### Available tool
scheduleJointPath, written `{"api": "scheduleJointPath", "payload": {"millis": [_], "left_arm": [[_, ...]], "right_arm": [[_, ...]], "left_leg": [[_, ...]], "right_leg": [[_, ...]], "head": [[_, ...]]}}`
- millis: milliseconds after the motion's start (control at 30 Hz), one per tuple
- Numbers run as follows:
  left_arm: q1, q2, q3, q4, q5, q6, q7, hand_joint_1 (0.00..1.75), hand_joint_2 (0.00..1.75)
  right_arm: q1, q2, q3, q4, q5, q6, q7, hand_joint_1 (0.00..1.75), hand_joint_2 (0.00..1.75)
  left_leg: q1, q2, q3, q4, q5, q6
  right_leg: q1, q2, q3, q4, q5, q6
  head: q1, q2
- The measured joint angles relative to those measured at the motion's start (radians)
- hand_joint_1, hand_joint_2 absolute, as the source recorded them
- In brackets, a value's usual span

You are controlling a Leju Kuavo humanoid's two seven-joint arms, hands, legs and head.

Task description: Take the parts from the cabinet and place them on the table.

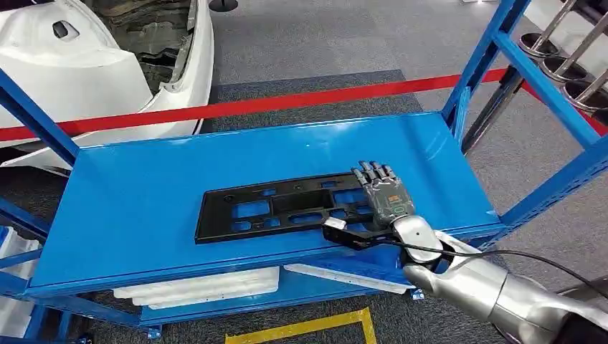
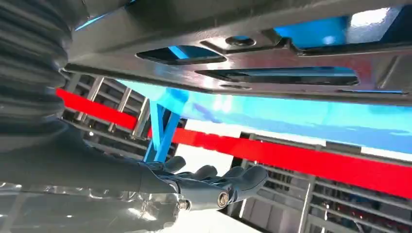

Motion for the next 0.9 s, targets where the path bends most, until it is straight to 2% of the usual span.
{"api": "scheduleJointPath", "payload": {"millis": [167,767,900], "left_arm": [[0.000,-0.001,0.000,0.000,-0.005,0.000,0.003,0.00,0.00],[-0.003,-0.002,-0.001,0.000,-0.019,0.000,0.019,0.00,0.00],[-0.002,-0.002,-0.004,0.000,-0.023,0.000,0.026,0.00,0.00]], "right_arm": [[0.025,0.016,0.000,0.043,0.018,-0.074,0.000,0.00,1.75],[0.040,0.055,-0.019,0.134,0.076,-0.127,0.003,0.00,1.75],[0.046,0.059,-0.024,0.143,0.137,-0.143,0.023,0.00,1.75]], "left_leg": [[0.000,0.000,0.000,0.000,0.000,0.000],[0.000,0.000,0.004,0.000,0.000,0.000],[0.000,0.000,0.003,0.000,0.000,0.000]], "right_leg": [[0.000,0.000,0.000,0.000,0.000,0.000],[0.000,0.000,0.003,0.000,0.000,0.000],[0.000,0.000,0.003,0.000,0.000,0.000]], "head": [[0.000,0.000],[0.000,0.000],[0.000,0.000]]}}
